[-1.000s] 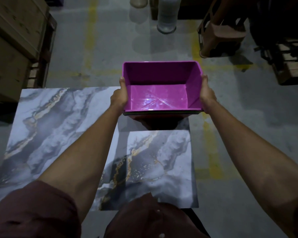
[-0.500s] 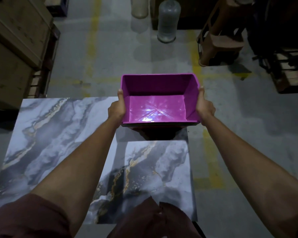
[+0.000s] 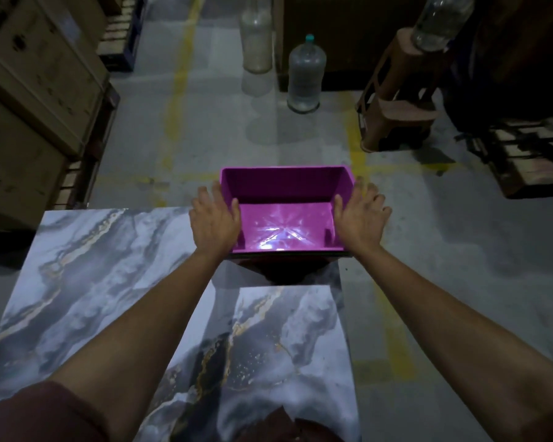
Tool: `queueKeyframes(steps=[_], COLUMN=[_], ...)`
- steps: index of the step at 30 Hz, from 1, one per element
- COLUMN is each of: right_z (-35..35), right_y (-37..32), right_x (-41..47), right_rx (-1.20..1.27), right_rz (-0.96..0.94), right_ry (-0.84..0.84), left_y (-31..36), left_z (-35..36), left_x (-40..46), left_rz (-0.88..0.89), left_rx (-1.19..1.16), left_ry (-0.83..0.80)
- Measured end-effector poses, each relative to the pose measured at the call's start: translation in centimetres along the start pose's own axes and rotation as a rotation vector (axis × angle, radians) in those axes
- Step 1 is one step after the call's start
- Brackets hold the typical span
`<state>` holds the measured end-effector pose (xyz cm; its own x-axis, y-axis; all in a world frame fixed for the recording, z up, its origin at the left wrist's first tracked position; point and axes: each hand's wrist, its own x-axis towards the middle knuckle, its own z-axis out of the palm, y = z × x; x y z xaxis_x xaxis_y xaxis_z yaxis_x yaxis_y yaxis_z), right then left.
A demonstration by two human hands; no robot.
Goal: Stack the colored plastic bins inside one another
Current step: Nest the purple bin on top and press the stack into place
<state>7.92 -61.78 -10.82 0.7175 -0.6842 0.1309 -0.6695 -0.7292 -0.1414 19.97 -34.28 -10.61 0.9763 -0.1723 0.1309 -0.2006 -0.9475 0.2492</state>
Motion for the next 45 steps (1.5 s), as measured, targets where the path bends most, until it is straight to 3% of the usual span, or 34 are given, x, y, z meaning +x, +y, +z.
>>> queueKeyframes(steps=[2, 5, 8, 12, 15, 17, 26, 30, 33, 37, 41, 45], right_z=[-0.2, -1.2, -1.1, -0.9, -0.4, 0.0, 2.5, 1.7, 0.0, -1.2, -0.3, -0.7], right_y=[-0.8, -2.5, -3.5, -5.1, -6.1, -6.3, -5.9, -5.3, -4.0, 0.1, 3.3, 2.9], right_x=[1.1, 3.7, 7.6, 11.3, 13.2, 13.9, 14.1, 13.9, 12.4, 5.9, 0.3, -0.9], right_rx=[-0.095, -0.109, -0.148, -0.234, -0.177, -0.195, -0.201, -0.133, 0.102, 0.606, 0.862, 0.965], right_rz=[-0.204, -0.303, -0.395, -0.704, -0.654, -0.636, -0.606, -0.606, -0.461, 0.101, 0.607, 0.716], right_ry=[0.028, 0.023, -0.033, -0.294, -0.429, -0.459, -0.333, -0.358, -0.397, -0.228, -0.468, -0.543], left_y=[0.5, 2.2, 4.2, 6.6, 7.9, 8.2, 8.1, 8.4, 8.6, 9.7, 13.5, 18.1], left_z=[0.2, -0.5, -0.3, 0.3, 1.0, 1.4, 2.5, 2.1, 2.0, 1.7, 1.7, 2.5], left_x=[1.0, 3.4, 6.7, 10.7, 12.4, 12.4, 11.2, 11.2, 11.6, 10.7, 8.8, 9.3], left_rz=[0.226, 0.427, 0.489, 0.502, 0.432, 0.41, 0.427, 0.418, 0.417, 0.461, 0.488, 0.428], left_rx=[0.126, 0.157, 0.225, 0.268, 0.235, 0.244, 0.277, 0.26, 0.245, 0.252, 0.127, 0.031], left_ry=[0.004, -0.032, -0.096, -0.319, -0.412, -0.388, -0.274, -0.28, -0.331, -0.306, -0.317, -0.468])
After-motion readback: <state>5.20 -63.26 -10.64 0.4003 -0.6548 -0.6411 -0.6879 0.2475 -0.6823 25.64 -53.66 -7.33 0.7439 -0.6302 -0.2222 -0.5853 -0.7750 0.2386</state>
